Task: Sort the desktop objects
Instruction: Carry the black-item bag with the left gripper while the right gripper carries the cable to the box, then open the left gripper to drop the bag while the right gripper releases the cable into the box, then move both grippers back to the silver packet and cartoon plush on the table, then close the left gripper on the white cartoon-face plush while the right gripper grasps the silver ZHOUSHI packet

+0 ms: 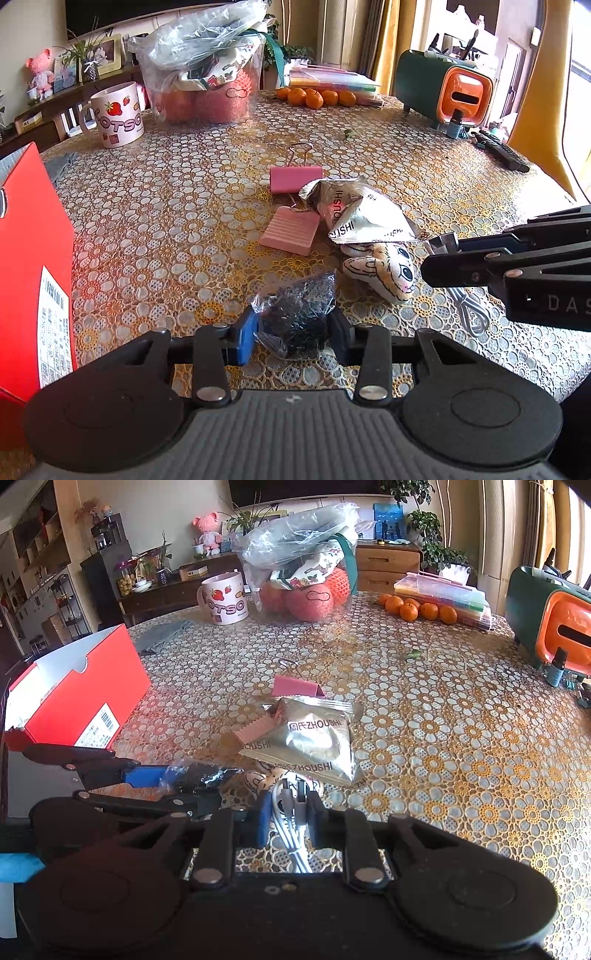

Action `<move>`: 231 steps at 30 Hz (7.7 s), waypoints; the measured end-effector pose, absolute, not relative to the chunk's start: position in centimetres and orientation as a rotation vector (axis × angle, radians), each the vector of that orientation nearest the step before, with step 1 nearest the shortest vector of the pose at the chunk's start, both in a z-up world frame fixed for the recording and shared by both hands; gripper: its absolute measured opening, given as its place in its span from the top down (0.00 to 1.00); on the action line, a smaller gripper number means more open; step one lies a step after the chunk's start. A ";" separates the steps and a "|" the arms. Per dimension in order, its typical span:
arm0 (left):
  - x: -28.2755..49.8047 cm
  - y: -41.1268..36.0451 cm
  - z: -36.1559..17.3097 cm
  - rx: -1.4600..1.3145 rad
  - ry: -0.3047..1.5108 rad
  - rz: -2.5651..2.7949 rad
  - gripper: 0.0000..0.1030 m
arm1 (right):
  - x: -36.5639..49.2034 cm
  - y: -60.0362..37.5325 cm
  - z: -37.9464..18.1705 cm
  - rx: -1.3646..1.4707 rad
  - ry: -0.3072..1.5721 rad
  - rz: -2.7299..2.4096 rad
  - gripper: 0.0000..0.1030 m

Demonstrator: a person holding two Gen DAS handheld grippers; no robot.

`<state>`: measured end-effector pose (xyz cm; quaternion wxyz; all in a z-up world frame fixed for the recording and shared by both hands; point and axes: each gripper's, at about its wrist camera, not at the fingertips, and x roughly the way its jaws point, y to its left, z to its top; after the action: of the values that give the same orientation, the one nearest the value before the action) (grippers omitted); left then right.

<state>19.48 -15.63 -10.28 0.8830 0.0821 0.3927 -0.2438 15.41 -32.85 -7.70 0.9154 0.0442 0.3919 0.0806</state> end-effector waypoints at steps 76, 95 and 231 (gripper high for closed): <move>25.7 11.3 -0.7 0.165 0.715 -0.166 0.62 | 21.9 -8.0 3.0 -0.020 0.650 0.512 0.82; 31.4 8.1 -5.0 0.287 0.919 -0.239 0.62 | 22.6 -6.4 -2.8 -0.075 0.764 0.517 0.82; 17.8 -19.7 -10.0 0.259 0.703 -0.543 0.01 | 23.3 -33.0 -8.3 0.051 0.859 0.094 0.20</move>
<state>17.83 -19.66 -10.05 0.8948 0.1249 0.3391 -0.2621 23.31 -33.01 -8.33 0.9079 0.0246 0.4160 0.0456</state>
